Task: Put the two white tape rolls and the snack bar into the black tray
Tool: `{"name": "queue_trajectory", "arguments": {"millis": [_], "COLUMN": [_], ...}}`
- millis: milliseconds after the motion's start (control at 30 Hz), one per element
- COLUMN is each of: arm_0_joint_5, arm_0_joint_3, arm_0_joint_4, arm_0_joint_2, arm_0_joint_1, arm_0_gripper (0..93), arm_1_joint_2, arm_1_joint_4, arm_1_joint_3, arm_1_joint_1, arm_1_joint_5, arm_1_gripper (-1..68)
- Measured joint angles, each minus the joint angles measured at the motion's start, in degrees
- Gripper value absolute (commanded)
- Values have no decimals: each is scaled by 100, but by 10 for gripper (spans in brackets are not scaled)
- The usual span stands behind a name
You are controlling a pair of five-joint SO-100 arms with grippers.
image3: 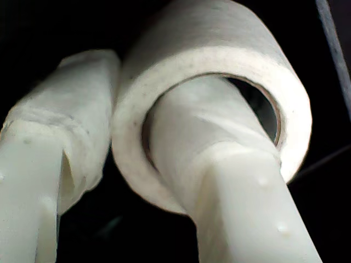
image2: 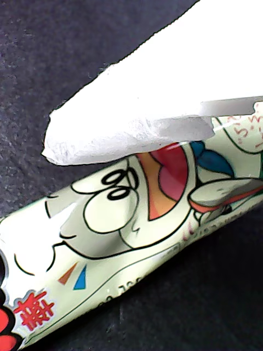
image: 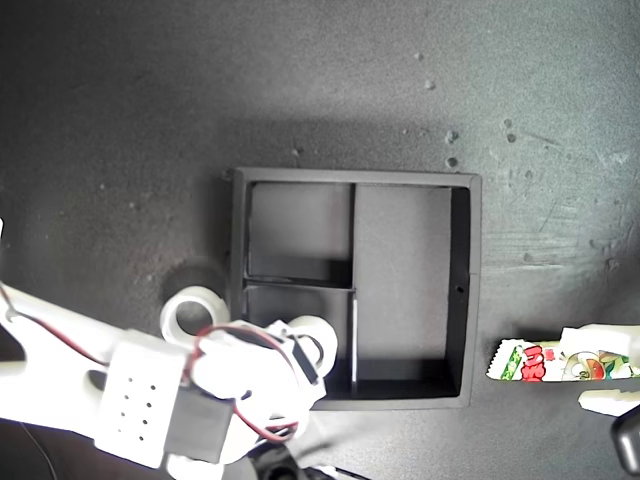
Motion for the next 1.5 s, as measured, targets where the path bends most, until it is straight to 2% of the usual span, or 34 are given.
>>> {"name": "queue_trajectory", "arguments": {"millis": [133, 233, 333, 700, 767, 833, 900, 1067, 1233, 1367, 1500], "arm_0_joint_5": [-88, -114, -123, -352, -396, -422, -448, -448, -308, -264, -457], "arm_0_joint_3": [-3103, -4421, -4720, -4025, -3946, -3929, -3920, -3595, -2584, -1327, -26], "arm_0_joint_4": [1687, 2030, 2145, 2162, 2162, 2162, 2162, 2162, 2162, 2162, 2162], "arm_0_joint_2": [-1951, -2382, -2373, -2109, -2074, -2065, -2065, -1723, -624, 800, 2232], "arm_0_joint_1": [44, 53, 53, 255, 281, 272, 290, 281, 26, -220, -132], "arm_0_gripper": [76, 99, 113, 163, 164, 161, 150, 117, 85, 85, 101], "arm_1_joint_2": [-26, -141, -334, -712, -712, -712, -712, -712, -703, -712, -712], "arm_1_joint_4": [0, 0, -35, -369, -369, -387, -387, -396, -343, 193, 861], "arm_1_joint_3": [88, 158, 202, 413, 431, 439, 466, 519, 501, 88, -492], "arm_1_joint_1": [-176, -281, -457, -606, -598, -527, -457, -431, -316, -35, 281], "arm_1_joint_5": [158, 290, 369, 431, 431, 431, 431, 431, 431, 431, 431], "arm_1_gripper": [245, 251, 252, 246, 196, 70, 0, -2, -2, -2, -3]}}
